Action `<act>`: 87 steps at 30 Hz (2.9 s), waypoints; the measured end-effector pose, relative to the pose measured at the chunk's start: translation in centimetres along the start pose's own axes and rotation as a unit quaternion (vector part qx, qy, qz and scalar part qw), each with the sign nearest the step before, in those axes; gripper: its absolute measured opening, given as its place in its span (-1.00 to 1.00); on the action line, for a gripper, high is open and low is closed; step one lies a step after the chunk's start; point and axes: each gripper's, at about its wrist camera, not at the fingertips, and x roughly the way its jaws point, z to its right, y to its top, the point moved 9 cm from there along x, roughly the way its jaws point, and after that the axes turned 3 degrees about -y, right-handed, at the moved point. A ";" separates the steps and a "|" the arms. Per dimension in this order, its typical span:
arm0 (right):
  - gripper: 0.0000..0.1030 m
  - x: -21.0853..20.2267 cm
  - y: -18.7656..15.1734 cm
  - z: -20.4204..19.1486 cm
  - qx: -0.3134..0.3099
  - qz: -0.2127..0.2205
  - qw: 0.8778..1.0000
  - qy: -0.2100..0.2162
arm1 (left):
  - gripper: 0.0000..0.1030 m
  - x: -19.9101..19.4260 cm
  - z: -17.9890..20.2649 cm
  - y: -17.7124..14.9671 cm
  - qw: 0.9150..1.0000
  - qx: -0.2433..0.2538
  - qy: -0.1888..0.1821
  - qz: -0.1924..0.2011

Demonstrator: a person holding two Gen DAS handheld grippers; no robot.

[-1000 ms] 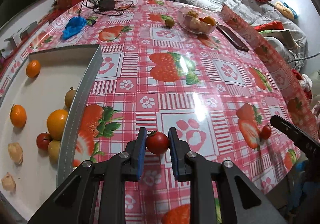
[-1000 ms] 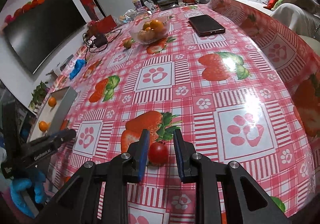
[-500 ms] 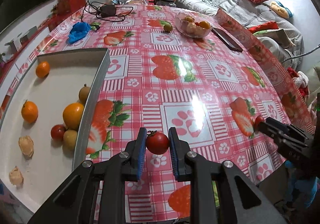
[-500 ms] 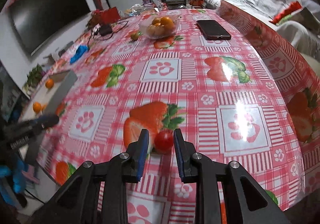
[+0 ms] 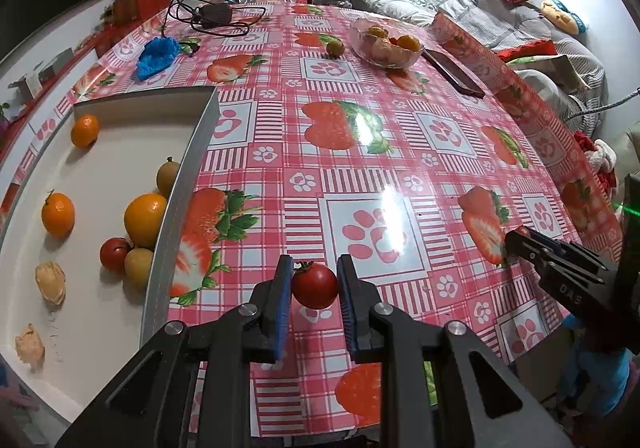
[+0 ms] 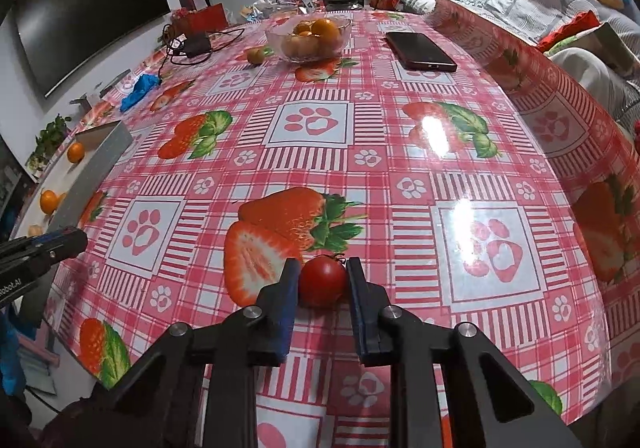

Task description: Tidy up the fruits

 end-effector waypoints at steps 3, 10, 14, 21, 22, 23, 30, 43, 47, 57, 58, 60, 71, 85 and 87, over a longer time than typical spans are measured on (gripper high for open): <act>-0.51 -0.4 0.0 -0.3 0.012 -0.009 1.000 0.016 | -0.53 -0.2 0.0 0.0 1.000 0.000 0.000 0.000; -0.51 -1.5 1.3 -2.7 0.007 -0.015 0.999 0.051 | -0.53 -1.6 -0.9 0.0 1.000 -0.003 0.001 0.010; -0.51 -1.8 2.3 -5.1 -0.007 -0.020 0.997 0.071 | -0.53 -2.6 -2.0 0.3 1.000 -0.007 0.006 0.016; -0.51 -2.3 4.8 -12.4 -0.053 -0.035 0.990 0.129 | -0.53 -5.6 -6.7 1.4 0.998 -0.031 0.032 0.035; -0.51 -2.3 5.1 -13.8 -0.060 -0.038 0.988 0.140 | -0.53 -5.9 -7.5 1.4 0.998 -0.036 0.037 0.037; -0.51 -2.4 5.5 -15.4 -0.071 -0.042 0.985 0.152 | -0.53 -6.4 -8.7 1.4 0.997 -0.044 0.045 0.040; -0.51 -2.0 5.8 -26.2 -0.162 -0.066 0.963 0.204 | -0.53 -7.5 -15.7 -0.3 0.990 -0.103 0.088 0.027; -0.51 2.2 3.5 -32.8 -0.239 -0.132 0.945 0.180 | 0.55 -6.5 -18.1 -1.7 0.987 -0.109 0.114 0.010; 0.31 2.3 3.7 -32.7 -0.249 -0.133 0.945 0.165 | 0.62 -6.1 -18.2 -1.9 0.987 -0.121 0.104 -0.001; 0.66 1.1 4.1 -33.0 -0.278 -0.110 0.945 0.134 | 0.99 -6.0 -18.8 -2.5 0.984 -0.126 0.122 -0.006; 0.66 1.1 4.0 -33.1 -0.281 -0.110 0.944 0.131 | 0.99 -6.1 -18.7 -2.5 0.984 -0.125 0.124 -0.005; 0.80 1.2 3.9 -33.0 -0.287 -0.110 0.944 0.124 | 0.99 -6.2 -18.6 -2.4 0.985 -0.122 0.126 -0.003; 1.00 0.6 4.1 -33.0 -0.312 -0.096 0.940 0.101 | 0.99 -6.5 -18.1 -2.2 0.985 -0.112 0.131 -0.002; 1.00 0.6 3.7 -32.9 -0.316 -0.097 0.939 0.098 | 0.99 -6.4 -17.5 -2.4 0.985 -0.098 0.142 -0.010; 1.00 0.6 3.7 -32.9 -0.316 -0.097 0.939 0.098 | 0.99 -6.3 -17.5 -2.5 0.985 -0.098 0.143 -0.011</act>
